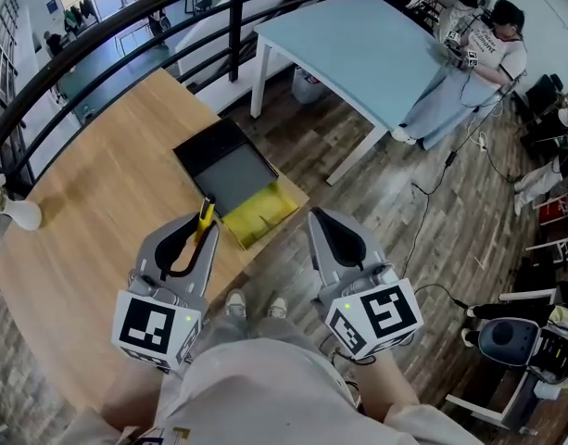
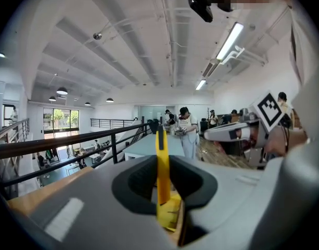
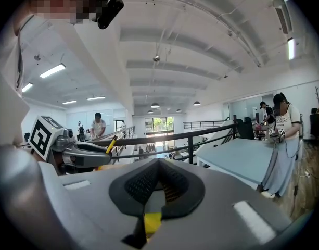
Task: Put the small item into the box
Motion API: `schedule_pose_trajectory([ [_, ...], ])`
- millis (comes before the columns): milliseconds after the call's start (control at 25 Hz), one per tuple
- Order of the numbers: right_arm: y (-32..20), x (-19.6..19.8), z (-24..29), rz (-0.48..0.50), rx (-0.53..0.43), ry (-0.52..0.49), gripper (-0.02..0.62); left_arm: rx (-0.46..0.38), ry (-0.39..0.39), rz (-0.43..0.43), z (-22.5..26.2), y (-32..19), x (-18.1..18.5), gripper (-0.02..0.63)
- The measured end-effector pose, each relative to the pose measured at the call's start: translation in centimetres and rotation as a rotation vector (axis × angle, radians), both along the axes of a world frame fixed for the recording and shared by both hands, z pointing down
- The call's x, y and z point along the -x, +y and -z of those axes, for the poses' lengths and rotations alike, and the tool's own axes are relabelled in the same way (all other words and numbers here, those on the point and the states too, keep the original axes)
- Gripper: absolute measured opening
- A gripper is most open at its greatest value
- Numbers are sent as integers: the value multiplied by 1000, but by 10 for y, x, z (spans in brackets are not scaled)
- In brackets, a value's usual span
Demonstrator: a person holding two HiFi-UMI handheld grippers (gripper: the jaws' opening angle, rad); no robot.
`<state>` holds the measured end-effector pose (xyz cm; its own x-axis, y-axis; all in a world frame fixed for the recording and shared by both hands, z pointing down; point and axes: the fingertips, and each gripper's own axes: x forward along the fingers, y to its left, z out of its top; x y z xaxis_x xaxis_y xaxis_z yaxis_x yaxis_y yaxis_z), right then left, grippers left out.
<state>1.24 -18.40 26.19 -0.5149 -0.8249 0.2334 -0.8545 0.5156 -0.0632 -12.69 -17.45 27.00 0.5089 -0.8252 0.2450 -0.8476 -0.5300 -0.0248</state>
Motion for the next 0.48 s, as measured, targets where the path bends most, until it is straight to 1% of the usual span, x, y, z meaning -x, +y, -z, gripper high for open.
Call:
schedule_pose_trajectory([
  [240, -6, -9, -12, 2, 14, -2, -2, 48, -19, -13, -19, -10, -10, 64],
  [360, -12, -13, -15, 1, 22, -11, -1, 69, -60, -30, -32, -21, -16, 64],
  [480, -16, -14, -19, 5, 30, -21, -2, 84, -124, -51, -51, -34, -24, 64],
])
